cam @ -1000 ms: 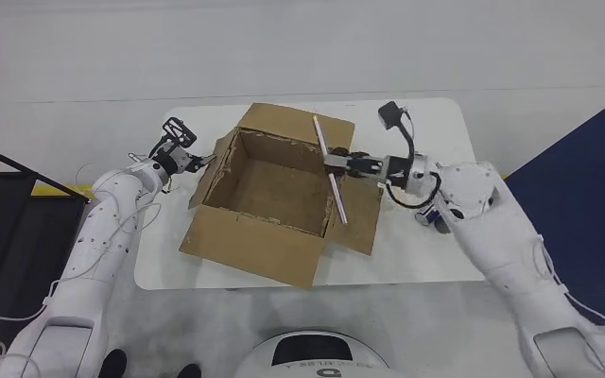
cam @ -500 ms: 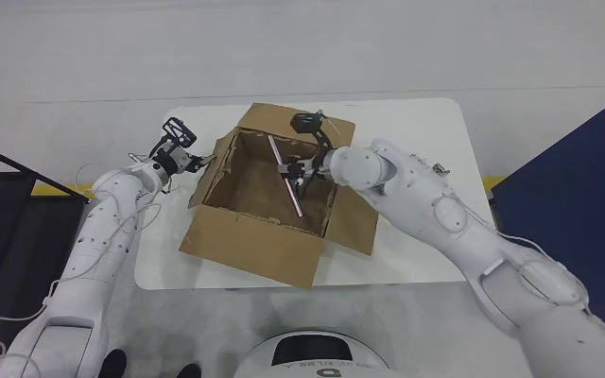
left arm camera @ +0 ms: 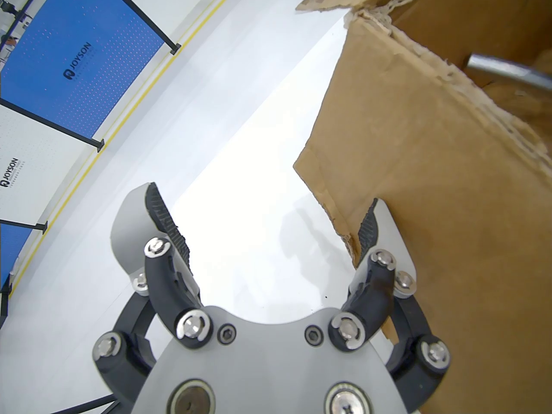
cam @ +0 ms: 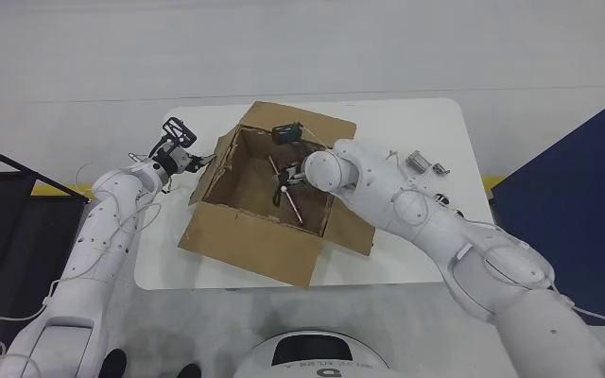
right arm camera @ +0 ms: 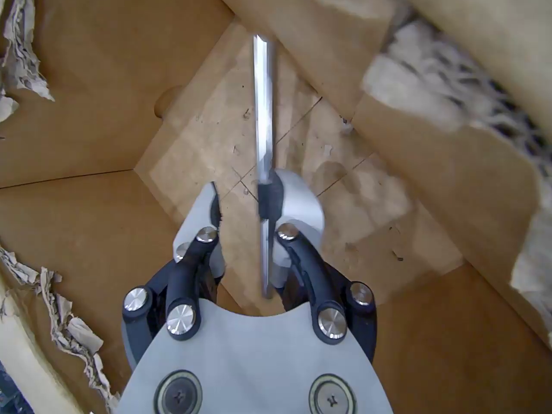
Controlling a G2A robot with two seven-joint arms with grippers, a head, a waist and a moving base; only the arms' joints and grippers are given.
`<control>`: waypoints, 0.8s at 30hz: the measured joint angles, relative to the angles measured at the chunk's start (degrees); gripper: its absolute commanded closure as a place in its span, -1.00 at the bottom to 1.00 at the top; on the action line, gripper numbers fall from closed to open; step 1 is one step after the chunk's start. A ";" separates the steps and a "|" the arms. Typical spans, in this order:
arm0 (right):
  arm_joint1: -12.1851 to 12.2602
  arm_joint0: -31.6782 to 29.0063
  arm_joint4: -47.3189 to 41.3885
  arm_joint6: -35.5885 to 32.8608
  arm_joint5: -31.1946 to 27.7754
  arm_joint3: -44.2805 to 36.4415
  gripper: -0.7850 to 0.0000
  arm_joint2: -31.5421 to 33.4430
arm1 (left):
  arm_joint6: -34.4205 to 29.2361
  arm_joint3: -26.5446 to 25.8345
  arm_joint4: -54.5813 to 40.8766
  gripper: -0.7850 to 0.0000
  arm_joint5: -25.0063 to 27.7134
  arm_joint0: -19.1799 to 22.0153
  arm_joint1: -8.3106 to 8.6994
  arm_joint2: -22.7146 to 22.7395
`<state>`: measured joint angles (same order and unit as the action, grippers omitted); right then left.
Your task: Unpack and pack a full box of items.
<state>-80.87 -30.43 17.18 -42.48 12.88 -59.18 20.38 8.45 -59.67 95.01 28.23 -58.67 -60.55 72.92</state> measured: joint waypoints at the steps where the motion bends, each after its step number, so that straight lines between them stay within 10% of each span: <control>1: 0.04 0.01 0.26 -0.15 -0.35 -0.54 -1.00 0.30 | 0.00 0.00 0.00 -1.00 0.00 0.00 0.00 0.00; 10: 7.09 -7.70 5.43 3.03 -3.75 -16.55 -1.00 12.23 | 0.00 0.00 0.00 -1.00 0.00 0.00 0.00 0.00; 18: 17.94 -34.46 13.70 4.40 -6.17 -43.93 -1.00 38.45 | 0.00 0.00 0.00 -1.00 0.00 0.00 0.00 0.00; 24: 18.64 -39.16 12.84 4.78 -7.46 -47.07 -1.00 42.70 | 0.00 0.00 0.00 -1.00 0.00 0.00 0.00 0.00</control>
<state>-62.23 -69.59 30.02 -37.70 5.42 -106.25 63.08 8.45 -59.67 95.01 28.23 -58.67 -60.54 72.92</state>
